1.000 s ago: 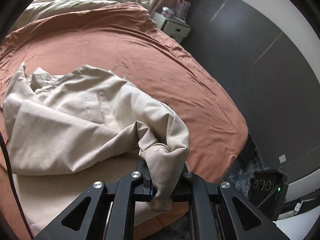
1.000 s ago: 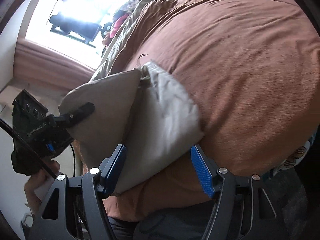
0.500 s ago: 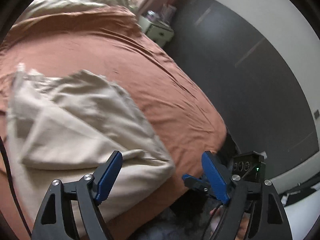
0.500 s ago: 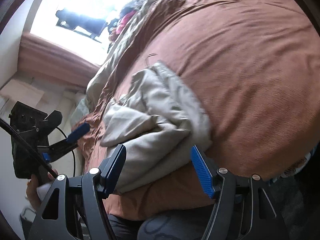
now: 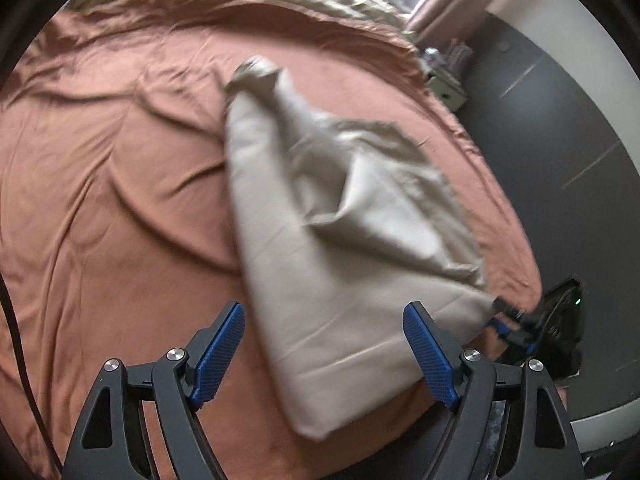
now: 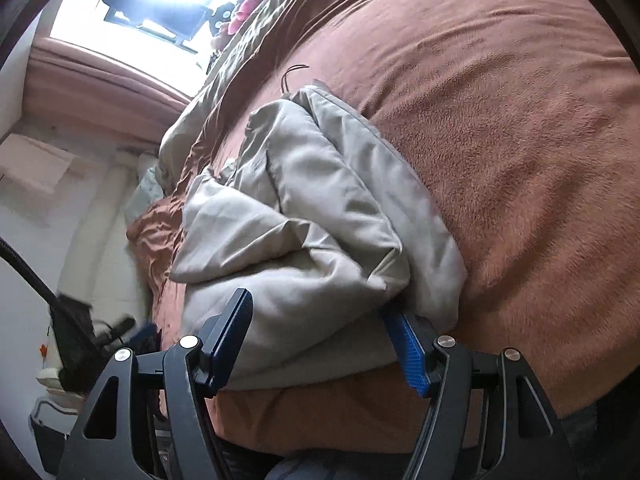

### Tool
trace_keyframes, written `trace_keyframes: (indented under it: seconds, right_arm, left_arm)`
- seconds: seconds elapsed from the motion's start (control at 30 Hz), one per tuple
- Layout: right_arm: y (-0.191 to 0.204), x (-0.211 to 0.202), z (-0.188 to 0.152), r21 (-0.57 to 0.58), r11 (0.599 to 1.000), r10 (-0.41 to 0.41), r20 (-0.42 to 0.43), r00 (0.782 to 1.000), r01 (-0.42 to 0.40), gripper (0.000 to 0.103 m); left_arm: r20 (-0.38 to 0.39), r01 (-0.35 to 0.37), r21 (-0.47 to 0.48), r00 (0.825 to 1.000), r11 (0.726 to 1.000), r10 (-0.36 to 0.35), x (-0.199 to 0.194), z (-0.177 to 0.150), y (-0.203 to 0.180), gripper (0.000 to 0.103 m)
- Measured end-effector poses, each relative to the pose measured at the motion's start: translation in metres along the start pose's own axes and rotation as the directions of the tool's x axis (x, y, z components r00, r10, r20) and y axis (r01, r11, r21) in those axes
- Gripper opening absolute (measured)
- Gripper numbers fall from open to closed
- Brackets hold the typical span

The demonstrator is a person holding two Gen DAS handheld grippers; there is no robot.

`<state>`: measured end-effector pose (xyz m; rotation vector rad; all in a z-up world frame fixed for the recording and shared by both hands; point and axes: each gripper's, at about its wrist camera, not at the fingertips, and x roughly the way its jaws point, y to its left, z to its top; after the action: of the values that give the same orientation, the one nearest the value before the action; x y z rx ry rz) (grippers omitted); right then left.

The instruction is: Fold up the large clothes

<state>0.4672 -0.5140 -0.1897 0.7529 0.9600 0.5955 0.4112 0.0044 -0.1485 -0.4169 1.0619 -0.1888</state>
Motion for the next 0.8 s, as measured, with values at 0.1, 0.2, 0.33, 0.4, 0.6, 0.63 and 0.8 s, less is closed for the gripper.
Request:
trace_keyframes:
  seconds: [0.1, 0.2, 0.33, 0.4, 0.6, 0.63, 0.8]
  right_arm:
    - [0.003, 0.008, 0.006, -0.025, 0.999, -0.026, -0.002, 1.000, 0.026, 0.027]
    - [0.011, 0.007, 0.010, -0.067, 0.998, -0.021, 0.017, 1.000, 0.022, 0.016]
    - [0.014, -0.004, 0.006, -0.095, 0.995, -0.022, 0.057, 0.998, 0.027, 0.010]
    - [0.009, -0.009, 0.002, -0.087, 0.995, -0.037, 0.071, 0.997, 0.043, 0.009]
    - [-0.006, -0.018, -0.016, -0.047, 0.996, -0.066, 0.075, 0.995, 0.069, 0.009]
    - [-0.006, -0.020, -0.021, -0.050, 0.996, -0.073, 0.079, 0.994, 0.077, 0.009]
    - [0.008, -0.029, -0.031, -0.096, 0.988, -0.112, 0.081, 0.990, 0.120, 0.010]
  left_arm:
    - [-0.036, -0.005, -0.044, 0.999, 0.999, 0.004, 0.013, -0.014, 0.018, 0.075]
    - [-0.069, 0.008, -0.058, 0.998, 0.998, -0.012, 0.027, -0.021, 0.020, 0.058]
    - [-0.063, 0.016, -0.015, 0.998, 1.000, -0.017, 0.032, -0.025, 0.007, 0.041]
    - [-0.063, 0.019, 0.009, 0.998, 1.000, -0.019, 0.031, -0.024, -0.002, 0.037]
    - [-0.075, 0.023, 0.069, 0.997, 0.997, -0.017, 0.033, -0.028, -0.017, 0.030]
    - [-0.077, 0.023, 0.073, 0.997, 0.997, -0.017, 0.034, -0.028, -0.017, 0.030]
    - [-0.078, 0.027, 0.062, 0.997, 0.998, -0.022, 0.038, -0.021, -0.014, 0.030]
